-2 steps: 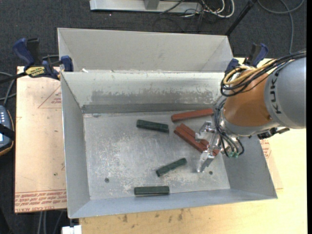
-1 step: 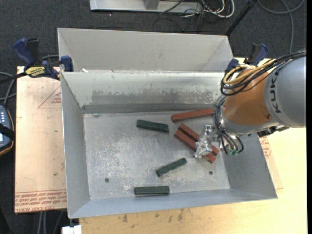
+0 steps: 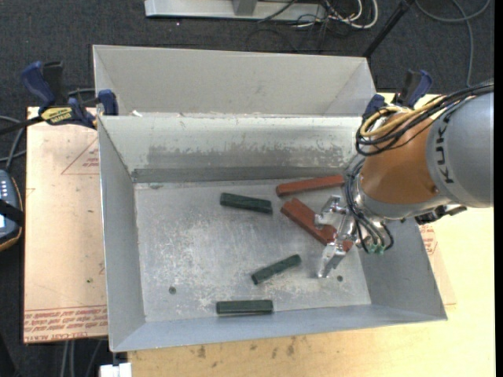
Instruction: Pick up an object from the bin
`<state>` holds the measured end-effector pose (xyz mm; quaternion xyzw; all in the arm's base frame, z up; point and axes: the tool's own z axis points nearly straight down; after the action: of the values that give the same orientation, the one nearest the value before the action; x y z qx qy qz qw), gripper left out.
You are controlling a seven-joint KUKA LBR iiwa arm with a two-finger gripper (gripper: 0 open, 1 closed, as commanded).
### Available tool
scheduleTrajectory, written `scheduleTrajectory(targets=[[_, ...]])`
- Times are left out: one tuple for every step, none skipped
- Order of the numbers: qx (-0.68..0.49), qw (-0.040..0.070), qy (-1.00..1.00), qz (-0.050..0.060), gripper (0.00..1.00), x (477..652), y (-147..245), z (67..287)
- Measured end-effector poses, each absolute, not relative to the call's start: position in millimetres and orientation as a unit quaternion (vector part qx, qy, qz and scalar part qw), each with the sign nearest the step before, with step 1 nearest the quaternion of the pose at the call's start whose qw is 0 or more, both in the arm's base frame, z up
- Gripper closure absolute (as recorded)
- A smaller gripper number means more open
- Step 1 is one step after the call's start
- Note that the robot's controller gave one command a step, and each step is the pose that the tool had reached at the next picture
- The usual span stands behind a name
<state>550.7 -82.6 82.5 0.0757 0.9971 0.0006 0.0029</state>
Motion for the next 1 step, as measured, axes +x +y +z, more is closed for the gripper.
scheduleTrajectory(targets=[[0.076,0.015,0.997,0.000,1.00,556.0,-83.1,83.4]])
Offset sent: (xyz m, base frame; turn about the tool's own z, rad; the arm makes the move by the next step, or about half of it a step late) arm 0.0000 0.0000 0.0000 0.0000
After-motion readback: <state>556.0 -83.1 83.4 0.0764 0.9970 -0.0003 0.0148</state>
